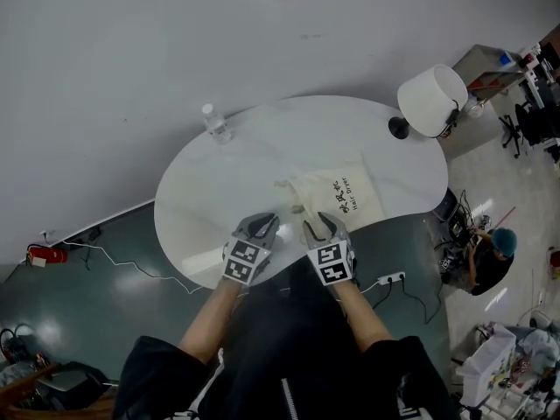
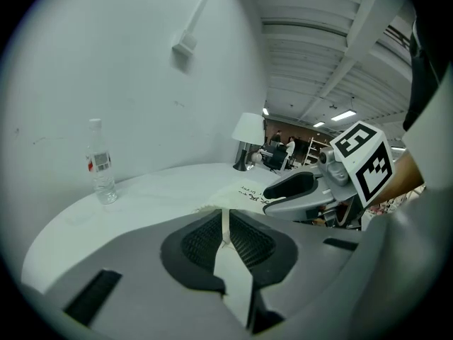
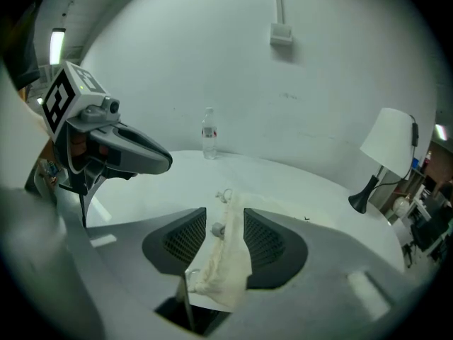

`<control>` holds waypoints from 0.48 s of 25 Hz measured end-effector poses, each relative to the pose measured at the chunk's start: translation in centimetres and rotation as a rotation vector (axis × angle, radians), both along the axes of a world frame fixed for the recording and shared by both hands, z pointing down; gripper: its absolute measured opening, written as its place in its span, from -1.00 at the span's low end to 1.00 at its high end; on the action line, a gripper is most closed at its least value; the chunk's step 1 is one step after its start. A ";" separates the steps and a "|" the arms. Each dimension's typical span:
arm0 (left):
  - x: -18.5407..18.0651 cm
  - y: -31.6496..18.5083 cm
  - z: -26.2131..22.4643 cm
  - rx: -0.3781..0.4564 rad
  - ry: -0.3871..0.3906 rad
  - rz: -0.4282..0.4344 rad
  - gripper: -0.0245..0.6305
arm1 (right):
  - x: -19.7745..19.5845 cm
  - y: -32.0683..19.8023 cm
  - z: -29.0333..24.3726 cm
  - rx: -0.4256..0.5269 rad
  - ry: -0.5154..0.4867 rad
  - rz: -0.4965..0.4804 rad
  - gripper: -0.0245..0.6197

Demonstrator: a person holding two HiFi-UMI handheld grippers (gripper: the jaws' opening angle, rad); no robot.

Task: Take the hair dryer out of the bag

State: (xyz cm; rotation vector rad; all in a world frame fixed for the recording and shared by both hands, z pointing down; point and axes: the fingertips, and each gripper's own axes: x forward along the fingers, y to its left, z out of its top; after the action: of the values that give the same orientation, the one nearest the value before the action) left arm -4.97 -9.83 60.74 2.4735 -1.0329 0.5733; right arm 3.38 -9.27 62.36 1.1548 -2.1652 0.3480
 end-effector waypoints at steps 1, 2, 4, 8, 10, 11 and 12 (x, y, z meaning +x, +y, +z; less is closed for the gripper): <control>-0.1 -0.2 0.1 -0.004 -0.002 -0.006 -0.87 | -0.1 -0.3 0.5 -0.012 0.005 -0.009 -0.45; -0.1 -0.4 0.2 -0.009 -0.005 -0.012 -0.87 | 0.0 -0.5 1.1 -0.029 0.013 -0.015 -0.45; -0.1 -0.5 0.6 -0.018 -0.008 -0.022 -0.87 | 0.1 -0.6 2.3 -0.066 0.033 -0.023 -0.45; 0.1 -0.6 1.2 -0.031 -0.017 -0.032 -0.87 | -0.1 -0.9 3.7 -0.105 0.048 -0.044 -0.45; 0.1 -0.6 1.4 -0.038 -0.022 -0.034 -0.87 | -0.1 -1.0 4.3 -0.125 0.056 -0.047 -0.45; 0.1 -0.7 1.6 -0.042 -0.024 -0.035 -0.87 | 0.0 -1.1 4.6 -0.132 0.068 -0.053 -0.45; 0.1 -0.8 1.7 -0.046 -0.026 -0.038 -0.87 | 0.0 -1.2 5.0 -0.136 0.083 -0.062 -0.45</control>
State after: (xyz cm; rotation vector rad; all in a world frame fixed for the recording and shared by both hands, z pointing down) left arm -4.88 -10.60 62.42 2.4077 -1.0619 0.6119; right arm 3.37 -10.44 67.33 1.0068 -2.0665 0.4056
